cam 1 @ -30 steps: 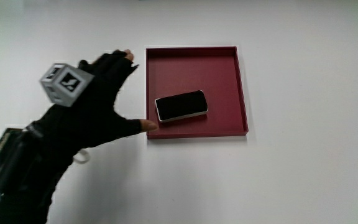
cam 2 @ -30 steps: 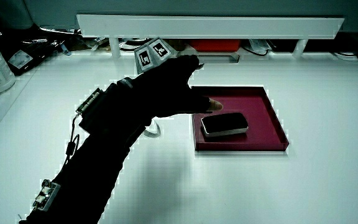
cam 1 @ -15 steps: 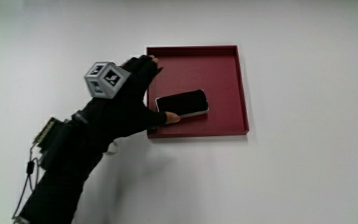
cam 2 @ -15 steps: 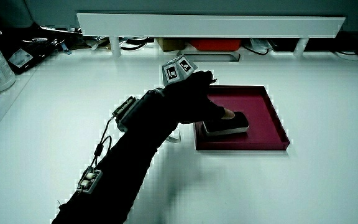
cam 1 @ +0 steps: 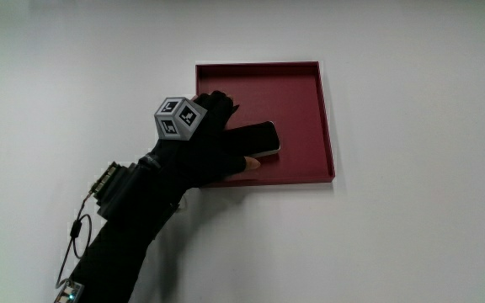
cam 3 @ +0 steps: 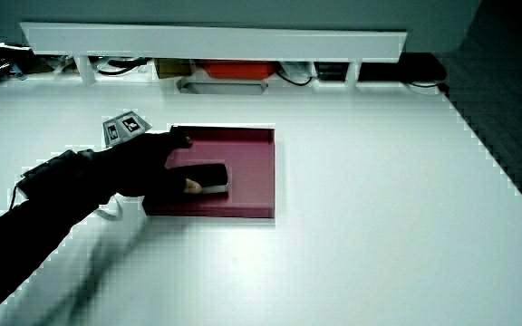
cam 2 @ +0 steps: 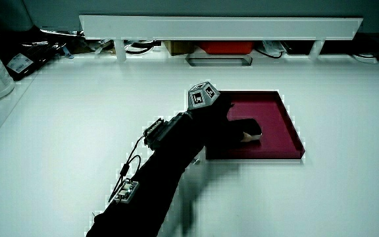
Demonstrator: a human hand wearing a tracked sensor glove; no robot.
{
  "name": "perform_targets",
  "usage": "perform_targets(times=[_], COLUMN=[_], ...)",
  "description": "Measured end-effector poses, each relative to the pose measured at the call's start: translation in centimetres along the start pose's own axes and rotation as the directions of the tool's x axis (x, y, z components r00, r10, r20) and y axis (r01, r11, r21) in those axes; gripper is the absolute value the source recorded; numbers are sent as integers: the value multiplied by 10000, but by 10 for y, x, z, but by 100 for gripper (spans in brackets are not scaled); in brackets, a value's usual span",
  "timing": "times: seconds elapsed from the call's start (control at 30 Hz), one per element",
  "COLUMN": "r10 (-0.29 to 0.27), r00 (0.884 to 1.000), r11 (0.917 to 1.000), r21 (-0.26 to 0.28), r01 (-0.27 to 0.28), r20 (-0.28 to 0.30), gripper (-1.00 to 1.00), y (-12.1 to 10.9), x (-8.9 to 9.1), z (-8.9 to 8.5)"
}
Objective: Pick eraser
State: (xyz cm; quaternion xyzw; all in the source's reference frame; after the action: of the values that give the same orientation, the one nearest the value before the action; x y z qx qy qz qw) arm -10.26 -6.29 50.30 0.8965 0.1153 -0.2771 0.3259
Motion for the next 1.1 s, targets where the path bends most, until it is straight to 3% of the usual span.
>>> perform_targets(times=[0.37,0.53,0.73,1.1], r10=[440,581,492,311], r00=[9974,9977,9977,9989], r11=[9983,9970,9983,9994], r21=[-348,-487,-285,145], r01=[-460,-598,-506,-306], r20=[-577,-347,-465,-350], gripper=[0,0,0,55], y=[17,18,19,17], x=[-13,-14,-14,-10], z=[-27,-29,-30,-30])
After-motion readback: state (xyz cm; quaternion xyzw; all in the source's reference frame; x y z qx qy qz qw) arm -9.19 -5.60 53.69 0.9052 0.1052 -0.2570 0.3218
